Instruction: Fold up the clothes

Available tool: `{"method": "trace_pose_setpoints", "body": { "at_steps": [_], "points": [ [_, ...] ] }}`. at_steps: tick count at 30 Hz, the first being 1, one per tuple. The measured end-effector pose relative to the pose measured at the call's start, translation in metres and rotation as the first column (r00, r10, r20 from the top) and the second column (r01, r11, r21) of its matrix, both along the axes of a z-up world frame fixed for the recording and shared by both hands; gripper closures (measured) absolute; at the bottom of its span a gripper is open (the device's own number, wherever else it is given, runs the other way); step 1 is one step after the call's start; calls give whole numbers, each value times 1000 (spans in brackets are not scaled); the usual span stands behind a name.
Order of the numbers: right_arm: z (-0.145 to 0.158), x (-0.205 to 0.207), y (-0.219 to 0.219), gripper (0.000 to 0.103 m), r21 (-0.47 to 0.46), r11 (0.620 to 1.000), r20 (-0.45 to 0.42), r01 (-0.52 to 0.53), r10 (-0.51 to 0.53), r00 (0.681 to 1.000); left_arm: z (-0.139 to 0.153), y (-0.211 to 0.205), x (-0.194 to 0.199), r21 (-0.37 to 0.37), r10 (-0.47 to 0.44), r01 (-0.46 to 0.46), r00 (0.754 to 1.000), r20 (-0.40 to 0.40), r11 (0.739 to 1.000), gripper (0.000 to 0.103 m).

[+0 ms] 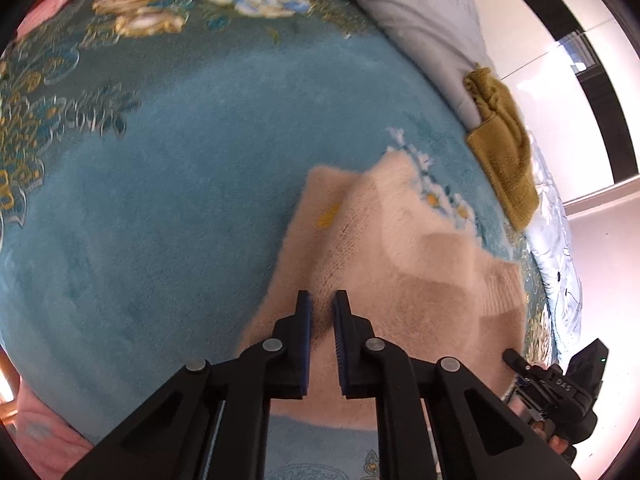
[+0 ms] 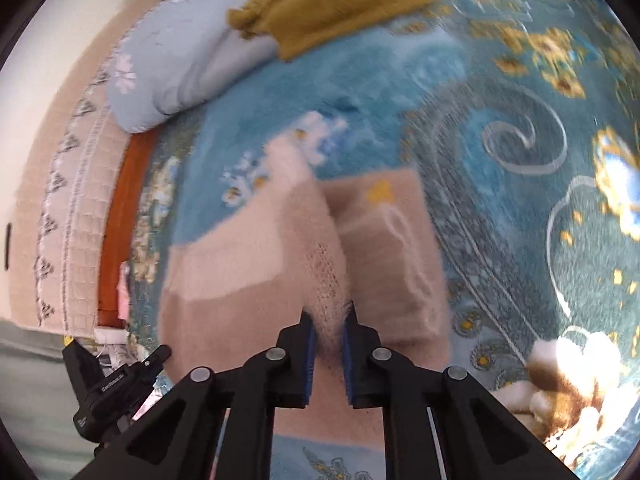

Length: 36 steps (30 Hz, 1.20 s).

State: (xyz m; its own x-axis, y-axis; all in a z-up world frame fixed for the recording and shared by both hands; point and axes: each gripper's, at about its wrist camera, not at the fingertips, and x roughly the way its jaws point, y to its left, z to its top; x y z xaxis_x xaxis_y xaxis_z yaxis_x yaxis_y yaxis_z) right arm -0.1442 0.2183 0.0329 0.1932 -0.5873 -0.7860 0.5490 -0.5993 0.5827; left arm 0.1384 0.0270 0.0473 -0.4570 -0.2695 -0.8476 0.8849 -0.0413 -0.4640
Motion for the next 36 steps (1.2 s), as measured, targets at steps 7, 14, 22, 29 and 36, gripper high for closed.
{"method": "trace_pose_setpoints", "body": {
  "at_steps": [7, 14, 22, 29, 36],
  "points": [
    [6, -19, 12, 91, -52, 998, -24, 44, -46, 999, 15, -8, -1, -58, 3, -5, 1000, -29, 998, 94],
    [-48, -20, 23, 91, 38, 994, 82, 105, -108, 991, -35, -12, 4, 85, 37, -40, 998, 47, 996, 94],
    [-47, -25, 23, 91, 58, 994, 47, 95, -98, 994, -23, -20, -11, 50, -10, 6, 997, 72, 999, 94],
    [-25, -28, 16, 87, 131, 990, -13, 48, -47, 999, -27, -15, 7, 73, -3, -2, 997, 75, 997, 82],
    [26, -16, 2, 87, 168, 986, -226, -11, 49, 973, 5, 10, 4, 1, -22, 22, 999, 34, 1000, 82]
  ]
}}
